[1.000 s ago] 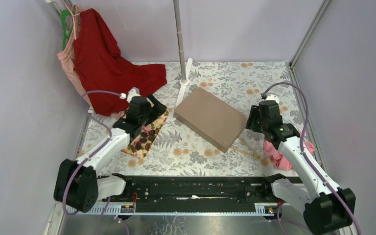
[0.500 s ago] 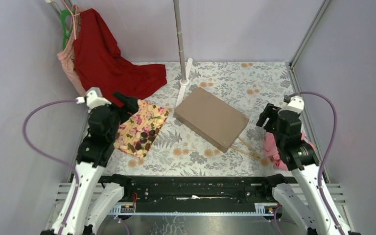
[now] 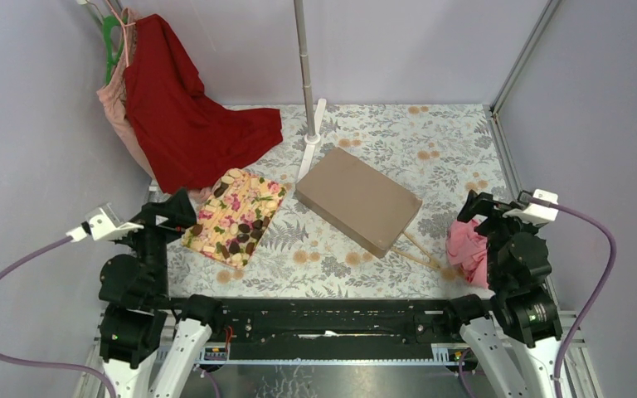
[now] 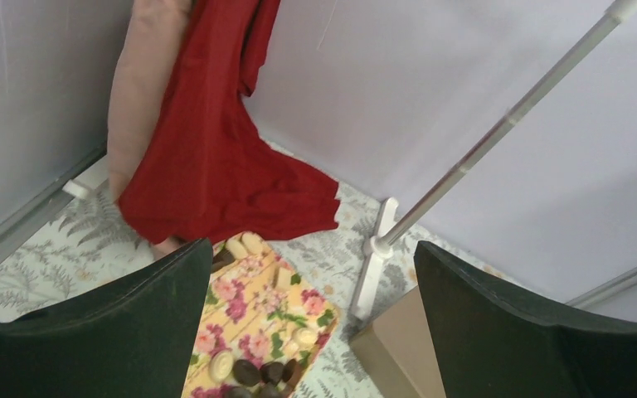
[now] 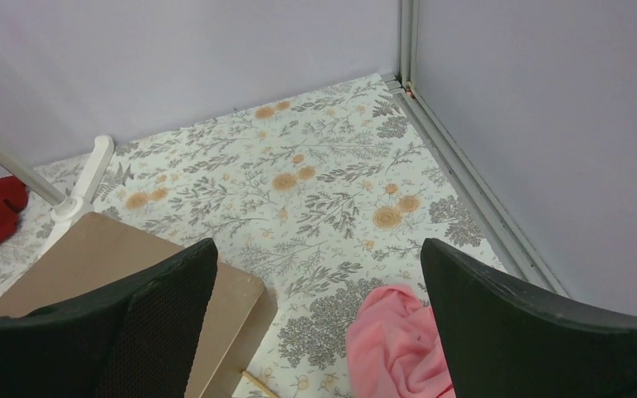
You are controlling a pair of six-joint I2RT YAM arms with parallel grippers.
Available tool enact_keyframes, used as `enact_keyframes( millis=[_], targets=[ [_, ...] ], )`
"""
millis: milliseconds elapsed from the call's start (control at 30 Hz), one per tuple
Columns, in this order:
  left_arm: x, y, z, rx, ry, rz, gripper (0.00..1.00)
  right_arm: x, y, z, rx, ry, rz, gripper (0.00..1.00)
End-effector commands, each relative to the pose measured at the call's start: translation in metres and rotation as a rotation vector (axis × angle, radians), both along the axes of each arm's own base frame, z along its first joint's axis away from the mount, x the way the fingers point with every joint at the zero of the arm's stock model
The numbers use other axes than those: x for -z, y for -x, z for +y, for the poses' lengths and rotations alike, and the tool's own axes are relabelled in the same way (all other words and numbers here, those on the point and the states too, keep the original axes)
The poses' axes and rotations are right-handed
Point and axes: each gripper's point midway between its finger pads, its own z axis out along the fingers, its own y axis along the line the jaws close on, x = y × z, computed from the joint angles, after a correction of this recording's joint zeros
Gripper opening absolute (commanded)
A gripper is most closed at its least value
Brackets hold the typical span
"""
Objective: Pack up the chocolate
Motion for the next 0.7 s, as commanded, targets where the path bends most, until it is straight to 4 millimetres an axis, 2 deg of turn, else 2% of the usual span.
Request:
enact_keyframes(
  millis=[0, 133, 300, 467, 667],
  targets=[
    [0.028, -0.005, 0.008, -0.048, -0.042, 0.012, 0.99, 0.003, -0.001, -0.009, 0.038, 0.043, -0.054, 1.0],
    [0.046, -0.008, 0.007, -0.048, -0.031, -0.005, 0.99, 0.013, -0.002, -0.008, 0.034, 0.05, -0.083, 1.0],
    [0.049, -0.01, 0.01, -0.067, -0.049, -0.001, 0.99, 0.028, -0.007, -0.007, 0.039, 0.034, -0.1, 1.0],
    [0.056, -0.013, 0.009, -0.059, -0.069, 0.028, 0.99, 0.031, -0.009, -0.006, 0.037, 0.019, -0.156, 1.0],
    [0.054, -0.014, 0.01, -0.066, -0.076, 0.018, 0.99, 0.035, -0.009, -0.005, 0.035, 0.01, -0.162, 1.0]
  ],
)
